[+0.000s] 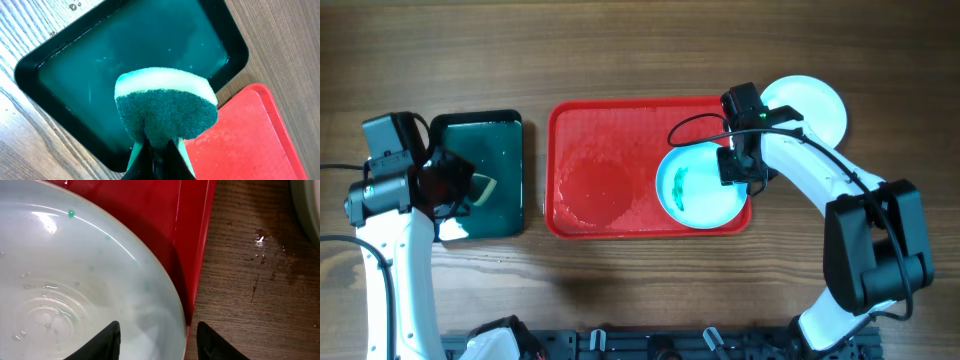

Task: Clean dirty plates on tray and stack at the side
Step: 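Scrub the remaining teal plate with the sponge in the left gripper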

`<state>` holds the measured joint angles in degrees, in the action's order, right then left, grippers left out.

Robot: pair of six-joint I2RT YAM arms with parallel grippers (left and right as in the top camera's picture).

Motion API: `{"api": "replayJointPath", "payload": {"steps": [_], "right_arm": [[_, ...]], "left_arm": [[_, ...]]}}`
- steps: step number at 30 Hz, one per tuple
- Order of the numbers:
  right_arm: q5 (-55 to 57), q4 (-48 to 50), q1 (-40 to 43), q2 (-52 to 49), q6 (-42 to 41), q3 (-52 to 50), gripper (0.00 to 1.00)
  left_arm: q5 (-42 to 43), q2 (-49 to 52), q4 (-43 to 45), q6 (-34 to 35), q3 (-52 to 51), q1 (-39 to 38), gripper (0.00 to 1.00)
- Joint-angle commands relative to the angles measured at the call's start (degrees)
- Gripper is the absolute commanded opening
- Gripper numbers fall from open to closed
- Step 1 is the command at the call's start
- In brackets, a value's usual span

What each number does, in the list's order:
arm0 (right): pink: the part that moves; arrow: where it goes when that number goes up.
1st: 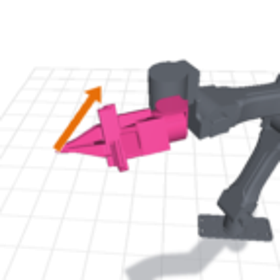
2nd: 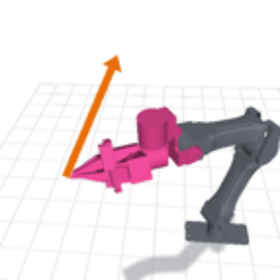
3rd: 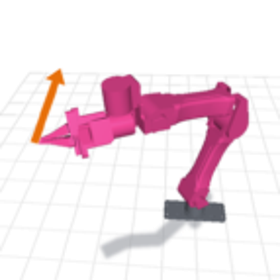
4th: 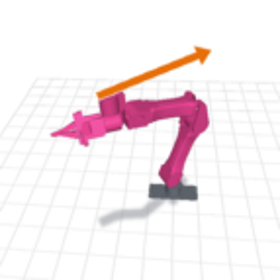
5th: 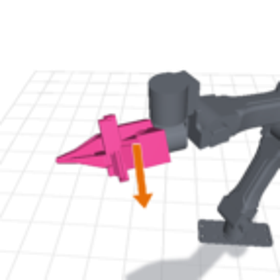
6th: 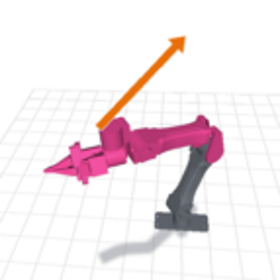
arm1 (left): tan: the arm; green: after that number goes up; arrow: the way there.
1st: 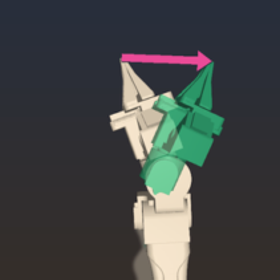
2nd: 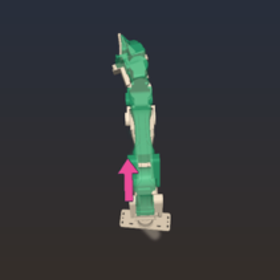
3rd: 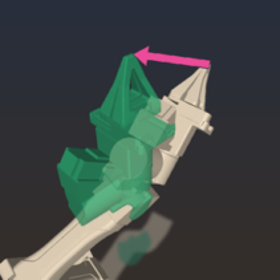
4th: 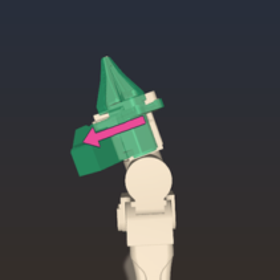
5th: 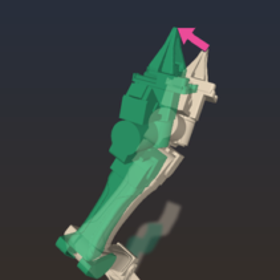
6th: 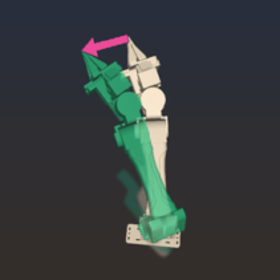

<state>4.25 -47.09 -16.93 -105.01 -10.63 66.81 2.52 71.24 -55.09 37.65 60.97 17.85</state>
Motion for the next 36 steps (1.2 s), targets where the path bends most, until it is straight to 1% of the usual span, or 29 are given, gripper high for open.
{"api": "replayJointPath", "payload": {"steps": [1, 3, 4, 6, 9, 10, 12, 13, 14, 16, 18, 21, 22, 23, 24, 26, 27, 28, 29, 32, 36], "right_arm": [[-1.1, 0.2, 0.4, -1.3, 0.2, -0.6, 0.49], [-1.2, 0.4, 0.4, -1.7, 0.1, -0.7, 0.47], [-2.8, 0.2, 0.4, -1.7, 0.1, -0.8, 0.44], [-7.4, 0.3, 0.4, -1.7, 0.1, -0.8, 0.44], [-10.6, -0.1, 0.4, -1.7, 0.0, -0.8, 0.43], [-12.9, -0.1, 0.4, -1.7, 0.0, -0.8, 0.4], [-19.3, 0.0, 0.3, -1.7, 0.0, -0.8, 0.38], [-19.9, 0.0, 0.2, -1.7, 0.0, -0.8, 0.35], [-17.3, 0.1, -0.1, -1.7, -0.3, -0.8, 0.32], [-9.9, 0.1, -0.1, -1.7, -5.5, -1.0, 0.33], [-9.2, 0.9, -0.1, -1.7, -6.3, -1.8, 0.33], [-10.5, 4.1, -0.1, -1.7, -6.3, -4.8, 0.33], [-12.8, 5.5, -0.1, -1.7, -6.3, -5.5, 0.3], [-14.0, 6.1, -0.1, -1.7, -6.3, -5.7, 0.25], [-15.6, 7.1, -0.2, -1.7, -6.4, -6.1, 0.22], [-17.9, 9.5, -0.9, -1.7, -7.6, -7.0, 0.09], [-18.6, 11.3, -1.7, -1.7, -9.3, -7.7, 0.04], [-18.6, 12.1, -2.4, -1.7, -10.6, -8.1, 0.04], [-18.7, 13.9, -4.2, -1.7, -11.6, -8.7, 0.04], [-18.7, 17.0, -8.8, -1.7, -13.6, -9.2, 0.04], [-17.7, 21.0, -14.2, -1.7, -13.5, -9.2, 0.04]], "left_arm": [[0.7, 0.0, 0.2, 0.1, -0.3, 0.3, 0.04], [0.7, 0.0, 0.2, 0.1, -0.3, 0.3, 0.04], [0.7, 0.0, 0.2, 0.1, -0.3, 0.3, 0.04], [0.7, 0.0, 0.2, 0.1, -0.3, 0.3, 0.04], [0.7, 0.0, 0.2, 0.1, -0.3, 0.3, 0.04], [0.7, 0.0, 0.2, 0.1, -0.3, 0.3, 0.04], [0.7, 0.0, 0.2, 0.1, -0.3, 0.3, 0.04], [0.7, 0.0, 0.2, 0.1, -0.3, 0.3, 0.04], [0.7, 0.0, 0.2, 0.1, -0.3, 0.3, 0.04], [0.7, 0.0, 0.1, 0.1, -0.3, 0.3, 0.04], [0.8, 0.0, 0.1, 0.1, -0.3, 0.3, 0.04], [3.0, 0.0, 0.4, 0.1, -0.3, 0.3, 0.04], [3.2, 0.0, 0.4, 0.1, -0.3, 0.3, 0.04], [3.9, 0.0, 0.4, -0.3, -0.3, 0.3, 0.04], [5.8, 0.0, 0.6, -1.9, -0.3, 0.3, 0.04], [11.2, 0.0, 1.7, -5.8, -0.3, -0.6, 0.04], [14.1, 0.1, 2.5, -8.1, -0.3, -1.8, 0.04], [15.4, 0.2, 2.9, -9.2, -0.3, -3.0, 0.04], [16.6, 0.5, 3.4, -11.0, -0.3, -5.9, 0.04], [16.5, 1.6, 3.7, -11.8, -0.3, -12.0, 0.04], [16.5, 5.6, 5.7, -11.8, -0.3, -21.2, 0.04]]}}
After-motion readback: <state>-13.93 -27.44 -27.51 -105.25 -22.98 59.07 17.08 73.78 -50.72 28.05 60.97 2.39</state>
